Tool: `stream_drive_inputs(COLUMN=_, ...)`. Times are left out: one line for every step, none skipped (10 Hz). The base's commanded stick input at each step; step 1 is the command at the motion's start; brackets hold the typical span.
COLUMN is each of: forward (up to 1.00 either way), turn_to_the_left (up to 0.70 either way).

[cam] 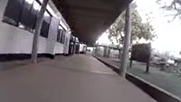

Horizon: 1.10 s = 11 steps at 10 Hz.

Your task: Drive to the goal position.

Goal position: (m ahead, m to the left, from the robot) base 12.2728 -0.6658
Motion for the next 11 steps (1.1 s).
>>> stream_drive_inputs(forward=0.70, turn_to_the_left=0.00)
stream_drive_inputs(forward=0.70, turn_to_the_left=0.00)
stream_drive_inputs(forward=0.70, turn_to_the_left=0.00)
stream_drive_inputs(forward=0.70, turn_to_the_left=0.00)
stream_drive_inputs(forward=0.70, turn_to_the_left=0.00)
stream_drive_inputs(forward=0.70, turn_to_the_left=0.00)
stream_drive_inputs(forward=0.70, turn_to_the_left=0.00)
stream_drive_inputs(forward=0.70, turn_to_the_left=0.00)
stream_drive_inputs(forward=0.70, turn_to_the_left=0.00)
stream_drive_inputs(forward=0.70, turn_to_the_left=0.00)
stream_drive_inputs(forward=0.70, turn_to_the_left=0.00)
